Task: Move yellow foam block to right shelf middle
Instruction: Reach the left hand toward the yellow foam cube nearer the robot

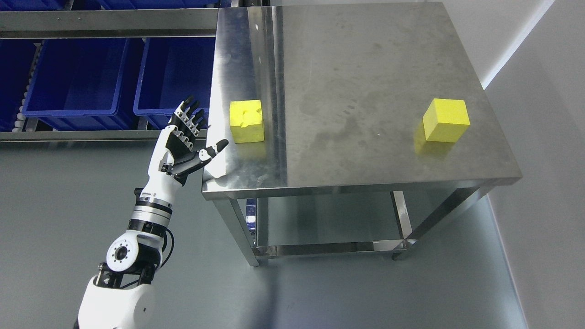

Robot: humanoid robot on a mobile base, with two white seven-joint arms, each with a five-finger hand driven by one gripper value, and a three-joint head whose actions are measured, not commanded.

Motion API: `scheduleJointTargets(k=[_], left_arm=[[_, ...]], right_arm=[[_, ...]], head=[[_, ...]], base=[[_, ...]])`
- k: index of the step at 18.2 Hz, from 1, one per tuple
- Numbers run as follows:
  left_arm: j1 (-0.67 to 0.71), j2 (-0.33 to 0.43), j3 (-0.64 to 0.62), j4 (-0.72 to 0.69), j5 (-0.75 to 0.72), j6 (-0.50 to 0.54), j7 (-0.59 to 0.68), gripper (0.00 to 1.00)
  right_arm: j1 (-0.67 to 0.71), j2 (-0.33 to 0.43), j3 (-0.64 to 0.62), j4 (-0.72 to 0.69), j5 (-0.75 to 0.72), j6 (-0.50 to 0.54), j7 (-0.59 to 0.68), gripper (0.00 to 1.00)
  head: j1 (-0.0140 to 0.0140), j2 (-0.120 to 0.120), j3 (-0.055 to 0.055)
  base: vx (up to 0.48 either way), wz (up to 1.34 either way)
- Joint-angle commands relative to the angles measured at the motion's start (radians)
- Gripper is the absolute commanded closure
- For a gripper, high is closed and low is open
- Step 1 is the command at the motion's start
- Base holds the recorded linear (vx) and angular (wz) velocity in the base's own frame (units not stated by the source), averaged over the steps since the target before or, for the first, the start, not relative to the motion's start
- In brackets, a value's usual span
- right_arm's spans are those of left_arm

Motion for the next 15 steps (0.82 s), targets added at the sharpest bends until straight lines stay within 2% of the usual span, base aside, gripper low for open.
scheduleJointTargets(k=[1,3,7,8,10,12,15], left_arm=[[-0.003,0.009,-0.002,-0.001,-0.001,-0.014,0.000,0.00],[-0.017,0.021,0.004,-0.001,-0.001,-0.058,-0.001,0.00],[-0.101,0.110,0.027,0.005,0.000,-0.069,-0.009,0.00],[-0.127,0.137,0.018,0.028,-0.001,-0.069,-0.051,0.00],[-0.172,0.180,0.015,0.068,-0.008,-0.069,-0.250,0.00],[-0.207,0.180,0.021,0.100,-0.099,-0.069,-0.474,0.02],[-0.220,0.179,0.027,0.137,-0.288,-0.069,-0.537,0.02]], right_arm=[[-0.001,-0.017,0.000,-0.017,0.000,0.001,0.001,0.00],[-0.001,-0.017,0.000,-0.017,0.000,0.001,0.001,0.00],[-0.001,-0.017,0.000,-0.017,0.000,0.001,0.001,0.00],[-0.001,-0.017,0.000,-0.017,0.000,0.001,0.001,0.00],[-0.003,-0.017,0.000,-0.017,0.000,0.001,0.001,0.00],[-0.002,-0.017,0.000,-0.017,0.000,0.001,0.001,0.00],[-0.001,-0.017,0.000,-0.017,0.000,0.001,0.001,0.00]], head=[[0.0000,0.000,0.000],[0.0000,0.000,0.000],[0.0000,0.000,0.000],[0.0000,0.000,0.000],[0.0000,0.000,0.000],[0.0000,0.000,0.000],[0.0000,0.000,0.000]], base=[[-0.011,0.06],[-0.008,0.04],[0.000,0.00],[0.000,0.00],[0.000,0.00],[0.000,0.00],[0.000,0.00]])
